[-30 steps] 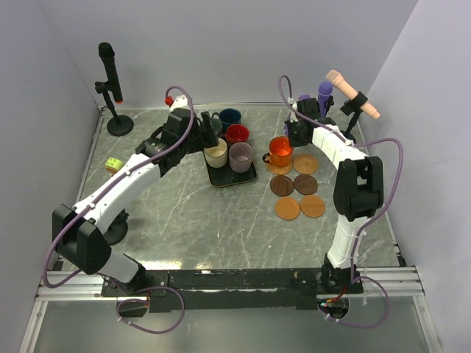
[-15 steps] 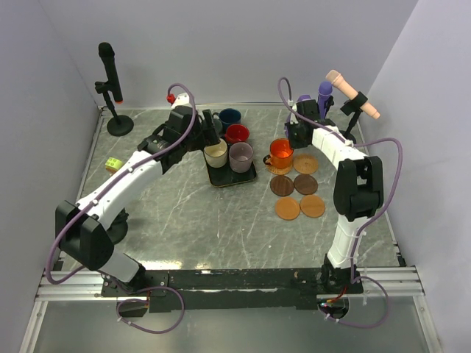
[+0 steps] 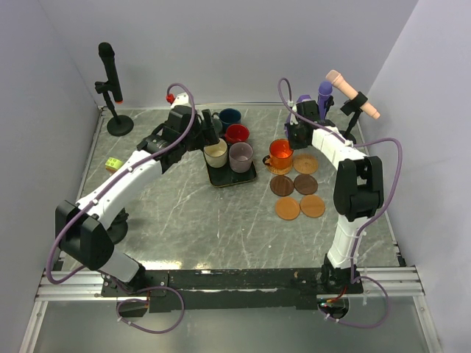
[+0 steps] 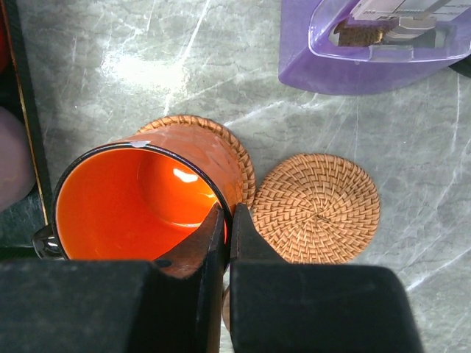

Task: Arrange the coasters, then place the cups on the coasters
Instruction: Place the cup on the coaster, then pick up the cup from the tray, then place the cup on the coaster.

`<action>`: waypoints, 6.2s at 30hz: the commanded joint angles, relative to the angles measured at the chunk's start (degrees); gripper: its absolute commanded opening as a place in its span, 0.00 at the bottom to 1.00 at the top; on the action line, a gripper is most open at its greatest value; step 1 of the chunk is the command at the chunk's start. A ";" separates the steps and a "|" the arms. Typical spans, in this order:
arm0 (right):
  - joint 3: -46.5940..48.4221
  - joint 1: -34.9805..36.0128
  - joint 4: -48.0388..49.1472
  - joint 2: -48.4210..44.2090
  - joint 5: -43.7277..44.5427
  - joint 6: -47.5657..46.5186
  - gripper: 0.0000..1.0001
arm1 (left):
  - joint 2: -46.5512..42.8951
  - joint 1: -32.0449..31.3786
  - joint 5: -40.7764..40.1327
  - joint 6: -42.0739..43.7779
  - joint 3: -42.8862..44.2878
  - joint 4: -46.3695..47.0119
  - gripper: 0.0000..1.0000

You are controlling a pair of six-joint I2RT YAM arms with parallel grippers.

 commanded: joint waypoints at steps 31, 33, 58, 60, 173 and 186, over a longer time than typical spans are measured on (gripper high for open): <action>-1.06 0.10 3.20 -6.12 0.21 2.84 0.76 | 0.86 1.93 3.14 0.39 1.05 -0.10 0.97; -1.32 0.10 3.55 -8.23 1.44 3.38 0.77 | 1.30 2.20 4.28 0.56 0.53 -0.10 0.97; 22.22 16.19 -22.36 5.37 6.37 25.34 0.63 | -2.92 6.94 7.10 1.44 -4.84 -0.27 0.97; 24.24 16.19 -24.21 7.57 6.11 26.05 0.62 | -3.00 7.30 7.36 1.79 -5.10 -0.10 0.97; 22.06 18.56 -36.79 -8.32 -13.94 -3.58 0.29 | -6.06 -10.54 27.07 40.03 -11.41 10.87 0.01; 14.32 18.91 -35.21 -10.35 -14.64 3.38 0.60 | -11.00 -13.80 17.82 38.36 -16.97 18.36 0.01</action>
